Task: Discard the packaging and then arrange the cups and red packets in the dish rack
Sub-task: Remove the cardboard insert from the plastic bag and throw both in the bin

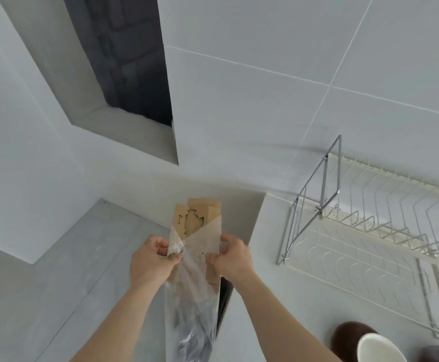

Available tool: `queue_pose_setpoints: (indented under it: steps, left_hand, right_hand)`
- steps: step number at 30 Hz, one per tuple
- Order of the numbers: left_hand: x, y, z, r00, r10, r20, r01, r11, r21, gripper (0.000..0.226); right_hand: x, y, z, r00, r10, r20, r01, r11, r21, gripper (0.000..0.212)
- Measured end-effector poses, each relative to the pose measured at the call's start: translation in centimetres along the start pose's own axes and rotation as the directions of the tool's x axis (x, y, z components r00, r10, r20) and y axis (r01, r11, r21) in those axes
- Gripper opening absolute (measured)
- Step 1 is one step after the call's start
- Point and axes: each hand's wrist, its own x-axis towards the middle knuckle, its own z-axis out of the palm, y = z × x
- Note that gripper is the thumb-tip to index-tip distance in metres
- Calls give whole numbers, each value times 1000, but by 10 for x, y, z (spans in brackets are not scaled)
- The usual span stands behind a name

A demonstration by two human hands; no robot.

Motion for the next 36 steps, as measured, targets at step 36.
queue_pose_setpoints:
  steps: [36]
  left_hand:
    - [139,-290,195,843,-414,343,211,841,498,17]
  right_hand:
    - [172,228,253,721,693,1,-616,641,-458,26]
